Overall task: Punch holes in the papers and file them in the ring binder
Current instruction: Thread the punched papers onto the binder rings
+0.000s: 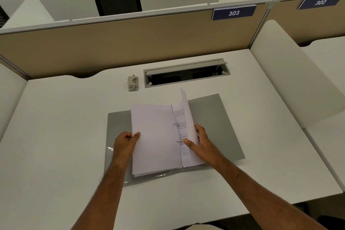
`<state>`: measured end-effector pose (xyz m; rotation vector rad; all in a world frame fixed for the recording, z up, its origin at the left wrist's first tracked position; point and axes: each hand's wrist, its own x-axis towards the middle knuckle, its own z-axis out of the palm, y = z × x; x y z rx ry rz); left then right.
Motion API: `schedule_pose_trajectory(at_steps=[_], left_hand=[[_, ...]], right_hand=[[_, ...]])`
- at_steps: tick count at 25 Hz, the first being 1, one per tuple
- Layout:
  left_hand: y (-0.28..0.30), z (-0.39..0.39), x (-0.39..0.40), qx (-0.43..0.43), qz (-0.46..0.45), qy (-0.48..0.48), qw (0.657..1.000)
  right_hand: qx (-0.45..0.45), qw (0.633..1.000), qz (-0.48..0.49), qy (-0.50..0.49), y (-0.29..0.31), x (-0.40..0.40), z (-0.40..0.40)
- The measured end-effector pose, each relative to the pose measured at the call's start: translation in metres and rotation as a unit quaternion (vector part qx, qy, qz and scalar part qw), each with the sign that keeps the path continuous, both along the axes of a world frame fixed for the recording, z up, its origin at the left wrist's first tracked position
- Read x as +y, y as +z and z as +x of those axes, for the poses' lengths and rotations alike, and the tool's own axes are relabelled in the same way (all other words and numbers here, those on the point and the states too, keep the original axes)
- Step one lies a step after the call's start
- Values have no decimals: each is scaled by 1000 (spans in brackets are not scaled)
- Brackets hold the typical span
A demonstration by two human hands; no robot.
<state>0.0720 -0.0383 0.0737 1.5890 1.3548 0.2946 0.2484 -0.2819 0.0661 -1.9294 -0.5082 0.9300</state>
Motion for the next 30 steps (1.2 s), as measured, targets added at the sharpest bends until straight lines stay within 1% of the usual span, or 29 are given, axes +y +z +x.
schedule_pose_trajectory(at_steps=[3, 5, 6, 7, 9, 11, 12, 14, 16, 18, 23, 27, 30], left_hand=[[-8, -2, -5, 34, -2, 43, 998], [-11, 0, -13, 48, 54, 46, 996], [-12, 3, -19, 29, 81, 29, 996], [-11, 8, -26, -4, 89, 2, 996], [-3, 21, -42, -65, 62, -82, 993], [7, 37, -59, -73, 35, -167, 983], [12, 46, -67, -71, 14, -194, 978], [22, 64, -83, -71, -50, -216, 973], [29, 81, -93, -82, -122, -209, 967], [33, 93, -99, -86, -168, -203, 961], [27, 101, -103, -78, -193, -166, 964], [20, 96, -101, -79, -259, -114, 956], [15, 94, -97, -78, -280, -92, 952]], right_hand=[[0, 1000, -2, 2, 4, 1, -1], [2, 1000, -1, 1, 4, 1, -1], [0, 1000, -3, 0, 4, 0, -1], [-1, 1000, -4, 1, 4, 0, -1], [-4, 1000, -2, 2, 4, 0, -1], [-9, 1000, -5, 7, 4, 0, -1], [-13, 1000, -8, 11, 5, 1, -1], [-23, 999, -15, 19, 7, 2, -2], [-36, 999, -18, 25, 7, 3, -3], [-47, 998, -19, 28, 7, 3, -3], [-61, 997, -30, 35, 4, 3, -4], [-69, 996, -40, 42, 2, 5, -4], [-73, 995, -44, 47, 1, 6, -5]])
